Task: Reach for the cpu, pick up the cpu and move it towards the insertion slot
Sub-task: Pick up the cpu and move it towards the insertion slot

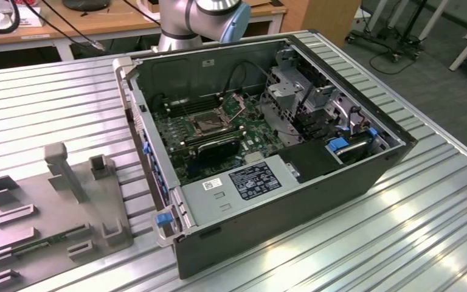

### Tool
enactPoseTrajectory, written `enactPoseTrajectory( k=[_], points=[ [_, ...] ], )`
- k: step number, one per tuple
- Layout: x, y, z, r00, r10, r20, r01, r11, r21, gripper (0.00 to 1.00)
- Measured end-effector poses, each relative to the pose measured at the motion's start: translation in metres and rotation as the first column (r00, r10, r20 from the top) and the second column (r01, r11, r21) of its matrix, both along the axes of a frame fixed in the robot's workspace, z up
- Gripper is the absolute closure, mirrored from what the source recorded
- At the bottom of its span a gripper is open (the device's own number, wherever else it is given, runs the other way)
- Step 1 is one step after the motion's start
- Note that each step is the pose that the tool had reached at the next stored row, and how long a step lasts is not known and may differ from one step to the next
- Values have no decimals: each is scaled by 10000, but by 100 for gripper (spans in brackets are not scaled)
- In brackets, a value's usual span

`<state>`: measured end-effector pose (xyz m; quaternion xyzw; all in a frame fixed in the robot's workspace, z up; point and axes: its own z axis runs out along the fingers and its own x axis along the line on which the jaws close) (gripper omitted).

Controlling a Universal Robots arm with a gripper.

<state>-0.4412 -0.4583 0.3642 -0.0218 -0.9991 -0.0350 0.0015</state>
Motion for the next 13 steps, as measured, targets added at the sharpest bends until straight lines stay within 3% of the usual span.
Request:
enactPoseTrajectory(
  k=[13],
  points=[
    [0,2,265,10000,0,1,0,10000,1,45]
  ],
)
